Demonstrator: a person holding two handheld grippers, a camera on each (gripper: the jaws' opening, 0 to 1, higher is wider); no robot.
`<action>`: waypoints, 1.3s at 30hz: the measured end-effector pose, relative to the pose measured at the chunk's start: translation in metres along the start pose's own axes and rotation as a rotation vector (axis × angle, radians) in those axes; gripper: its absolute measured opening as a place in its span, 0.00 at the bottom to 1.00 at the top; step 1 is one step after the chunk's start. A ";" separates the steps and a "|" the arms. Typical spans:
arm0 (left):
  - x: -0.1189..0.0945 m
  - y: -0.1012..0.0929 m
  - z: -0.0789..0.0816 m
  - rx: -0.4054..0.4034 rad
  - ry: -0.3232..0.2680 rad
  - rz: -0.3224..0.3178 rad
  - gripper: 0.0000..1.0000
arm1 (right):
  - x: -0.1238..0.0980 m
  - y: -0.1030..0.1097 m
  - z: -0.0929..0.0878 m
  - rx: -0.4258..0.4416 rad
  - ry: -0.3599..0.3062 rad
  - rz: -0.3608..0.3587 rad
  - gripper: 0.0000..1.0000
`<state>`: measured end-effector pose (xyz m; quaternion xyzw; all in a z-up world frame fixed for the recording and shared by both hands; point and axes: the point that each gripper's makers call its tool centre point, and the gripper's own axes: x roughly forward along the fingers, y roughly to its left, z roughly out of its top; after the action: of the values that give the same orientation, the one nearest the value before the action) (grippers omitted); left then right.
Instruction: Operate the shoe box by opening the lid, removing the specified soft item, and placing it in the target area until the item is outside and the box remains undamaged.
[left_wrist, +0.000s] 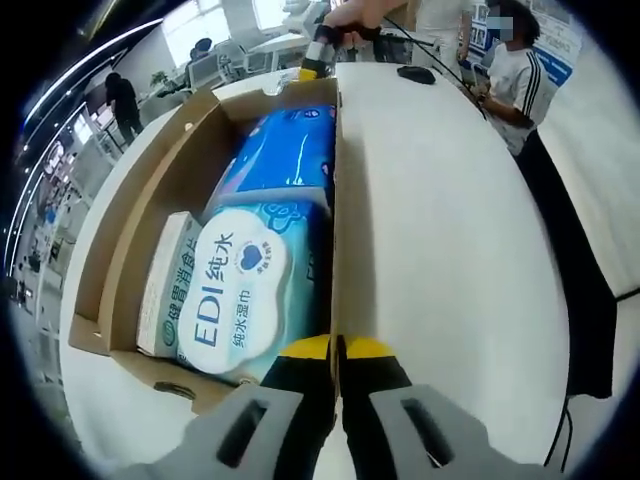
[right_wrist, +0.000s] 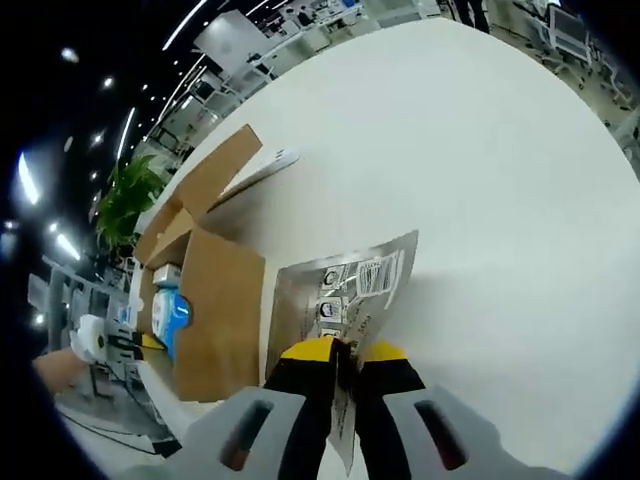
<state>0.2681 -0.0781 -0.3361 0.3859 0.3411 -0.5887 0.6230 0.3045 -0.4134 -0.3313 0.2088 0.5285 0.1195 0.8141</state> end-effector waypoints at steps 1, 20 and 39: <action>0.000 0.000 0.000 -0.001 0.000 -0.001 0.01 | 0.000 -0.001 0.000 -0.012 0.003 -0.006 0.03; 0.000 0.000 0.000 0.000 0.000 0.004 0.01 | -0.005 -0.031 0.003 -0.153 0.014 -0.195 0.17; 0.000 -0.001 -0.001 0.000 0.012 0.003 0.00 | -0.028 -0.038 0.022 -0.233 -0.186 -0.303 0.20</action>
<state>0.2676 -0.0772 -0.3370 0.3903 0.3442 -0.5853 0.6218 0.3118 -0.4637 -0.3185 0.0414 0.4593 0.0362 0.8866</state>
